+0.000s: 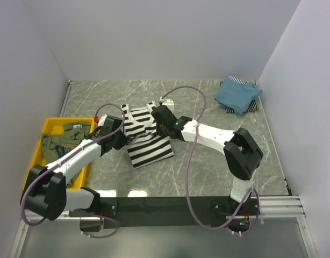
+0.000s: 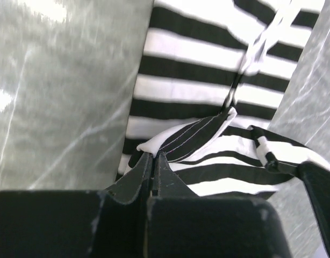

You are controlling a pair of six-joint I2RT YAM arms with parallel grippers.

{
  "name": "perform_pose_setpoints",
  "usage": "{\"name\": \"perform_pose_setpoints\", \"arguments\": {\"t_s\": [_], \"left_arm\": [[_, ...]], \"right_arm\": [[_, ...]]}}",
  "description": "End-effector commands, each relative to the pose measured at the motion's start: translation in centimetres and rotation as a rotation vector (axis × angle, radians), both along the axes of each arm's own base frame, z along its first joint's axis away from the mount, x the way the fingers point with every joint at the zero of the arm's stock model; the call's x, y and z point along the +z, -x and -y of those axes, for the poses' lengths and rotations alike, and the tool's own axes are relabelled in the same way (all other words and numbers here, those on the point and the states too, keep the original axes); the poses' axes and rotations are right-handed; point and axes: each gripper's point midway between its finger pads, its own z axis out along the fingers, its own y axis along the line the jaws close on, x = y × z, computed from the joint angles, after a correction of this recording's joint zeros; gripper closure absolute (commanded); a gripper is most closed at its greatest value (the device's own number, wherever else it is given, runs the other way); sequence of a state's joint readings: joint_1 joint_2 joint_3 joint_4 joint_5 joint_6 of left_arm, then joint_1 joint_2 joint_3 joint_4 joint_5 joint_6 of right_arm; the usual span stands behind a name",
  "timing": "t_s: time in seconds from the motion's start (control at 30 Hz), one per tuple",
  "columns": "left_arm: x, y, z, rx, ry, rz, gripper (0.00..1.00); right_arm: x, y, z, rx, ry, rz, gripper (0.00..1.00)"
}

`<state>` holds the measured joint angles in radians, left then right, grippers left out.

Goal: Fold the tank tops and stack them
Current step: Fold the tank top

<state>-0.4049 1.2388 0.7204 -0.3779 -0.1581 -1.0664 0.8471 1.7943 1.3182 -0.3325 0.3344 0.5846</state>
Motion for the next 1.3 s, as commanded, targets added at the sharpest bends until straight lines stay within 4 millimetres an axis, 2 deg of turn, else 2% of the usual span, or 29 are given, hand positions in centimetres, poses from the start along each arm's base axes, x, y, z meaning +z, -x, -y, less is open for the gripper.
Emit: {"name": "perform_pose_setpoints", "arguments": {"t_s": [0.0, 0.33, 0.5, 0.6, 0.67, 0.7, 0.77, 0.8, 0.87, 1.0, 1.2, 1.27], "left_arm": [[2.3, -3.3, 0.7, -0.025, 0.036, 0.109, 0.99], [0.9, -6.5, 0.2, -0.016, 0.033, 0.111, 0.99], [1.3, -7.5, 0.6, -0.029, 0.067, 0.126, 0.99], [1.4, -7.9, 0.3, -0.024, 0.082, 0.133, 0.99], [1.8, -8.1, 0.4, -0.036, 0.088, 0.145, 0.94], [2.3, -8.5, 0.6, -0.046, 0.097, 0.160, 0.90], [2.5, -8.9, 0.9, -0.067, 0.105, 0.168, 0.73], [3.0, -9.3, 1.1, -0.074, 0.111, 0.186, 0.67], [3.8, -9.6, 1.5, -0.092, 0.124, 0.210, 0.58], [5.3, -9.5, 1.6, -0.104, 0.142, 0.247, 0.54], [5.9, -8.1, 0.4, -0.046, 0.131, 0.259, 0.51], [5.7, -7.9, 0.1, -0.044, 0.125, 0.250, 0.51]], "right_arm": [[1.3, -2.2, -1.1, 0.012, -0.045, 0.037, 1.00], [-0.8, -4.4, -1.7, 0.014, -0.100, 0.003, 1.00], [-1.5, -5.0, -2.3, 0.026, -0.110, -0.015, 1.00], [-1.7, -5.4, -2.2, 0.025, -0.117, -0.017, 0.91], [-1.7, -5.7, -2.0, 0.019, -0.120, -0.021, 0.83], [-1.5, -5.8, -1.9, 0.014, -0.123, -0.017, 0.71], [-1.0, -6.0, -1.7, 0.005, -0.129, -0.008, 0.63], [-0.2, -6.0, -1.7, 0.003, -0.136, 0.006, 0.57], [0.6, -6.2, -1.3, -0.008, -0.132, 0.022, 0.54], [3.2, -5.8, 0.0, -0.029, -0.128, 0.074, 0.52], [3.2, -4.0, 1.3, -0.048, -0.126, 0.089, 0.52], [2.9, -3.1, 0.6, -0.023, -0.134, 0.080, 0.52]]}}
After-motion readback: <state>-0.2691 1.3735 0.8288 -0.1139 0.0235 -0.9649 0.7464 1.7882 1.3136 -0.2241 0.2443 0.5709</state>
